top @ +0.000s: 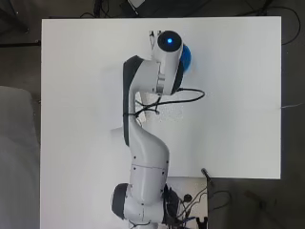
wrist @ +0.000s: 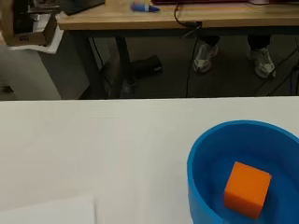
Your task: Teleoperate dual arm-hand system to pick and place objects
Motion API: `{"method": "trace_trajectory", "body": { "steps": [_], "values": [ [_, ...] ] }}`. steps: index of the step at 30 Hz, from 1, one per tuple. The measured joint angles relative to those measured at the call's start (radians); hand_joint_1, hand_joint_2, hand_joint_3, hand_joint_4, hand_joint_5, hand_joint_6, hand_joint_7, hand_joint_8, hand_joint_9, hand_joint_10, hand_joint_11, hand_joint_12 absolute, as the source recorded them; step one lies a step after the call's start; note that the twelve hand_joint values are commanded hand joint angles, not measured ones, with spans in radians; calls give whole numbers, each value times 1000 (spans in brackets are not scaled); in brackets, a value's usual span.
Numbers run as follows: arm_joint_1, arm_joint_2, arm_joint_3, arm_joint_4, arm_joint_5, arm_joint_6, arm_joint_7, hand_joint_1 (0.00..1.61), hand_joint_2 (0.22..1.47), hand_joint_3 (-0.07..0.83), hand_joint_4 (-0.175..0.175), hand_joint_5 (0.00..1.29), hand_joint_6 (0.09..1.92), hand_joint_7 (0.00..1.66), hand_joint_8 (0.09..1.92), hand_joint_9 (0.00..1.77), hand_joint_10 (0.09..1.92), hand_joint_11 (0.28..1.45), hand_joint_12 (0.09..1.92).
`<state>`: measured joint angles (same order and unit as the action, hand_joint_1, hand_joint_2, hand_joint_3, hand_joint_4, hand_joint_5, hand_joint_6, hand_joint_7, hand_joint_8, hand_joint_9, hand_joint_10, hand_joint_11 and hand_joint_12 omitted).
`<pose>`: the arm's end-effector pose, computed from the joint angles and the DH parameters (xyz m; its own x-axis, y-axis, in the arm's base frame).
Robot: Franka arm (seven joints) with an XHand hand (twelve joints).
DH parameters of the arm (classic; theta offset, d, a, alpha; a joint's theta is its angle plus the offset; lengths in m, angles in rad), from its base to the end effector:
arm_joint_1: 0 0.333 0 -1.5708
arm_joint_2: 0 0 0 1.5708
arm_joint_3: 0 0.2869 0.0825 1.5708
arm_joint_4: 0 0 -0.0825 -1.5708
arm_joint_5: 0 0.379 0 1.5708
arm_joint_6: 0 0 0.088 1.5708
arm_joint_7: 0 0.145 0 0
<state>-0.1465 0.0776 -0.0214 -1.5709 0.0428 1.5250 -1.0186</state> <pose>0.5515 -0.0867 0.5109 0.6583 0.7522 -0.0297 0.7440 -0.6561 -0.1263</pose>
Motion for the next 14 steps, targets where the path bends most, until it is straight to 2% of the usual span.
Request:
{"method": "trace_trajectory", "body": {
  "steps": [3,5,14],
  "values": [
    [17,-180,52,-66,-7,-87,7,299,1010,21,28,334,87,392,87,499,87,423,87],
    [25,-231,85,-74,-15,-122,10,323,1031,22,22,318,87,402,87,496,87,419,87],
    [44,-238,185,-103,-78,-178,90,285,1051,8,27,320,87,381,87,452,87,409,87]
  ]
}}
